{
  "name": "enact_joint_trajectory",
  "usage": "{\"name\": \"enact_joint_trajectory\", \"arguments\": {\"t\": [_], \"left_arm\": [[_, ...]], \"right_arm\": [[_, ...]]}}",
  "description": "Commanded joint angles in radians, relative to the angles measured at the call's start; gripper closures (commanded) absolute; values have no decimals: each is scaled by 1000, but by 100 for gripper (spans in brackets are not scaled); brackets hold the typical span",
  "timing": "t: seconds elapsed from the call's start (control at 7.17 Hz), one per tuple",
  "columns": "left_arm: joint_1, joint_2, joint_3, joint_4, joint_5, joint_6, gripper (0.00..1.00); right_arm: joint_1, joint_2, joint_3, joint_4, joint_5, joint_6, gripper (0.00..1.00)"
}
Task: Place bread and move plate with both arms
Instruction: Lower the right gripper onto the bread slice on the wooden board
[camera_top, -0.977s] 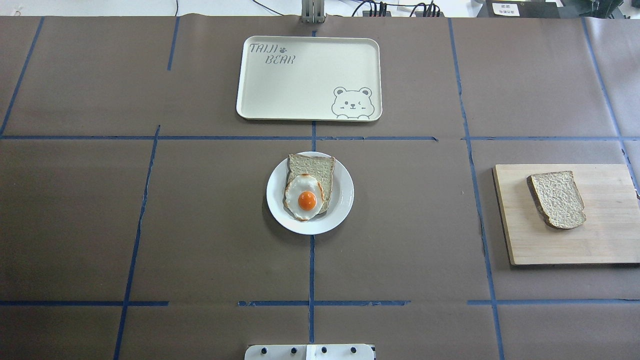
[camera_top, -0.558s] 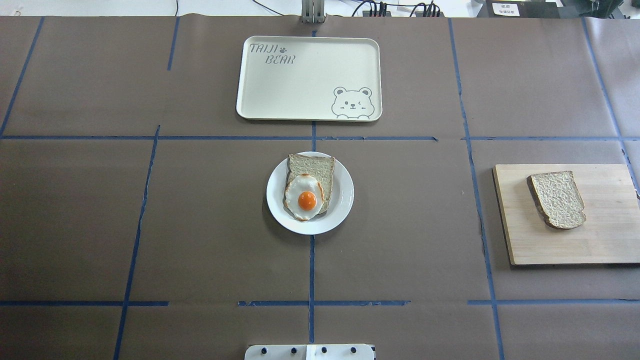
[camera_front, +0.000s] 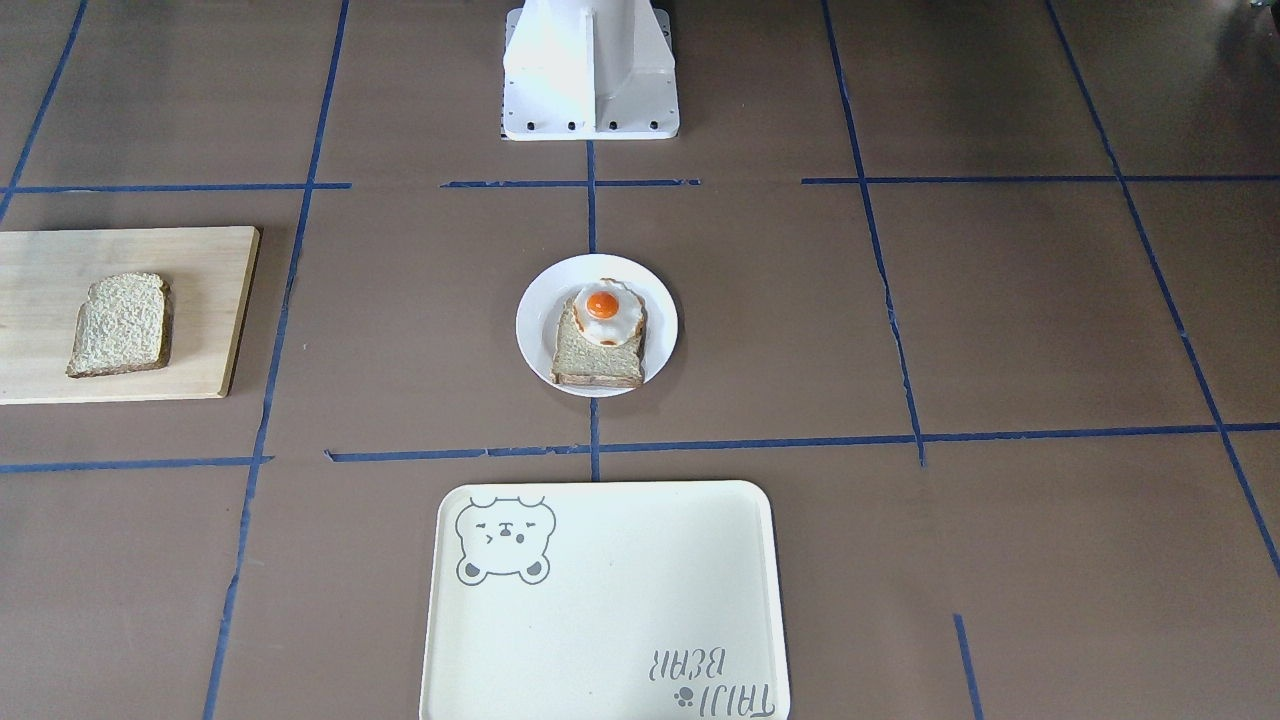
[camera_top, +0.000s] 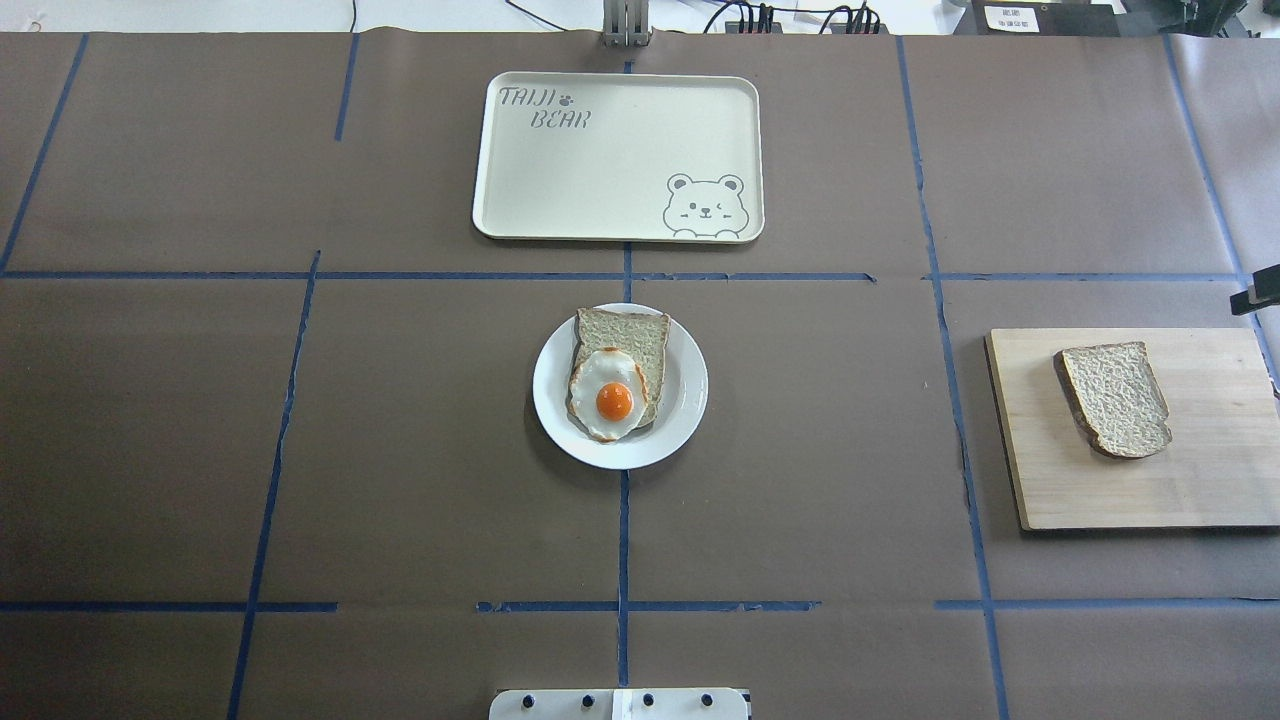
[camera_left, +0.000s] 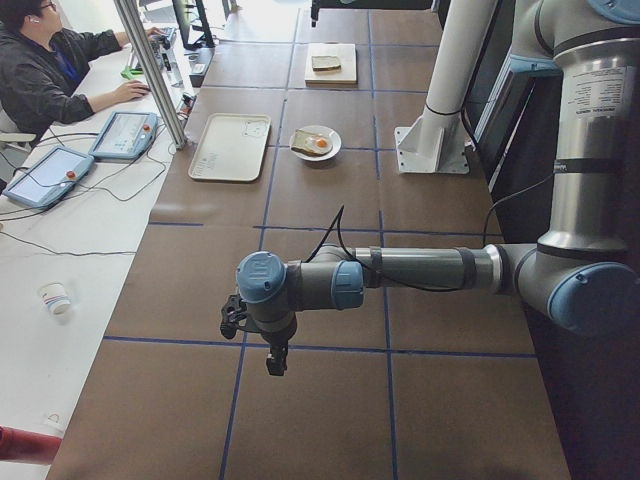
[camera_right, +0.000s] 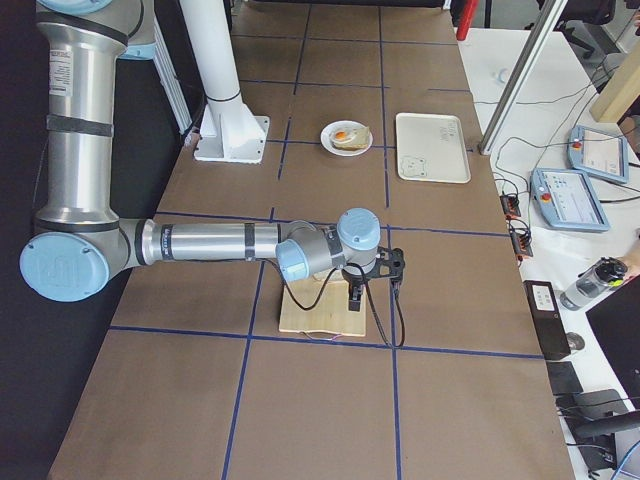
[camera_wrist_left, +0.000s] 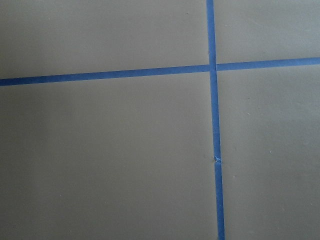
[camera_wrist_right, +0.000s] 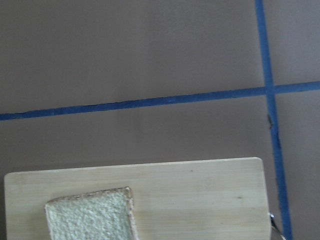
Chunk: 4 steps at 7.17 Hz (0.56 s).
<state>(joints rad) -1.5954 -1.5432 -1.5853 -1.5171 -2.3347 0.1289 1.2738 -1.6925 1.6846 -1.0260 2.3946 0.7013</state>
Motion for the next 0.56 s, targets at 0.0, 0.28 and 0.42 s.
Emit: {"name": "enact_joint_trajectory", "arguments": {"t": [0.0,0.28,0.42], "left_arm": [[0,0,1,0,0,0,0],[0,0,1,0,0,0,0],[0,0,-1,0,0,0,0]], "right_arm": [[-126,-21,-8,174,-37,216,0],[-213,-23,-31,184,-116,227,0],[-243,-21,-48,182,-118,247,1]]}}
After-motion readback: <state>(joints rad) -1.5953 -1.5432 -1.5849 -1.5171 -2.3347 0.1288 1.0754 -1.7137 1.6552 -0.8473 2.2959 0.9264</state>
